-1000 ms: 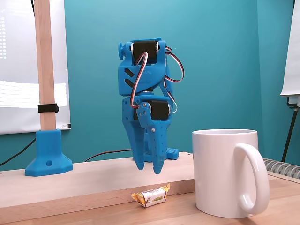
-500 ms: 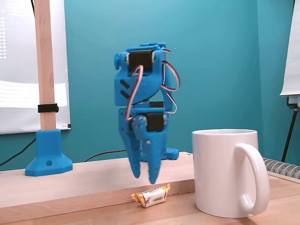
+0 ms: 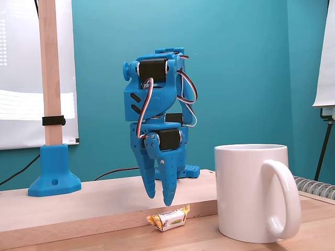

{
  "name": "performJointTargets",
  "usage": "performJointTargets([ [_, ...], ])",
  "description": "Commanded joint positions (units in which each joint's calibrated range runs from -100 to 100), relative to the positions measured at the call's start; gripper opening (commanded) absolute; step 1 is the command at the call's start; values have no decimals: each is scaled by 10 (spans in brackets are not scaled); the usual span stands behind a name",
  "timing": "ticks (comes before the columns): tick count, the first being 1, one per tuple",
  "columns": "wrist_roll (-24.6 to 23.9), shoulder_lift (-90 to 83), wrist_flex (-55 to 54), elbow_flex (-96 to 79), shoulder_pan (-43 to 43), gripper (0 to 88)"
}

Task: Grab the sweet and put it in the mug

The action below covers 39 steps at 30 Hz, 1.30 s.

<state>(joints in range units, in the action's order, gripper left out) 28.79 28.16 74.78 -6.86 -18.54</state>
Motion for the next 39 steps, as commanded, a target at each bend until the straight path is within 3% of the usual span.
performJointTargets([
  [1, -1, -12, 4, 5, 3, 174],
  [39, 3, 39, -6, 88, 10, 179],
])
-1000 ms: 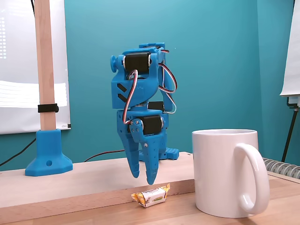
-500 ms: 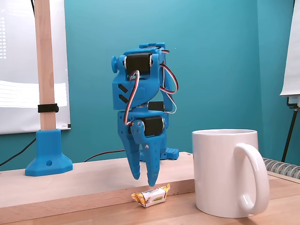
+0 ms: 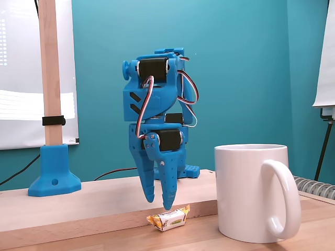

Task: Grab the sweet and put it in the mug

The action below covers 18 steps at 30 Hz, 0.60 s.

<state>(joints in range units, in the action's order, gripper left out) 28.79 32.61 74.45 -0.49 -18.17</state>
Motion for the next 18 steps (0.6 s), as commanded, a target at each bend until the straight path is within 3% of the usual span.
performJointTargets([
  [1, 3, -5, -3, 25, 6, 179],
  [18, 5, -2, -2, 22, 6, 180],
])
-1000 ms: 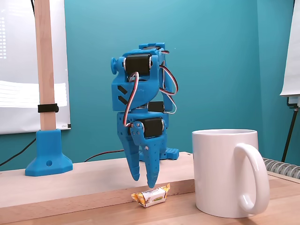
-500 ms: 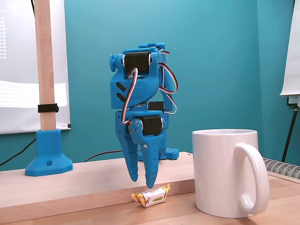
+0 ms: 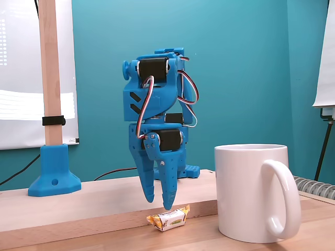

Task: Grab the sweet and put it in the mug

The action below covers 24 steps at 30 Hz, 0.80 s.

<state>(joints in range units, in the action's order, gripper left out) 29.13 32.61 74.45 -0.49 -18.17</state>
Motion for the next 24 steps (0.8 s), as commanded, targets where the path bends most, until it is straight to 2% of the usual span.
performJointTargets([
  [1, 4, 0, -2, 22, 6, 180],
  [7, 21, 9, 1, 22, 5, 181],
  [24, 26, 18, 3, 33, 5, 181],
])
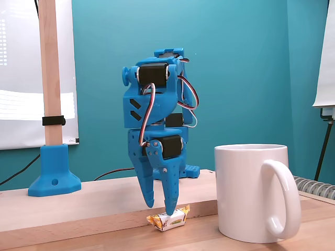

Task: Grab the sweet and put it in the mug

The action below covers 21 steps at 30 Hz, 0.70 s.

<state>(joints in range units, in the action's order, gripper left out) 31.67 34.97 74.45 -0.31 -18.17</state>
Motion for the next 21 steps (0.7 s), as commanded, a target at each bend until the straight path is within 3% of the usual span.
performJointTargets([
  [1, 0, -5, 3, 31, 5, 181],
  [21, 2, 26, 26, 67, 8, 180],
])
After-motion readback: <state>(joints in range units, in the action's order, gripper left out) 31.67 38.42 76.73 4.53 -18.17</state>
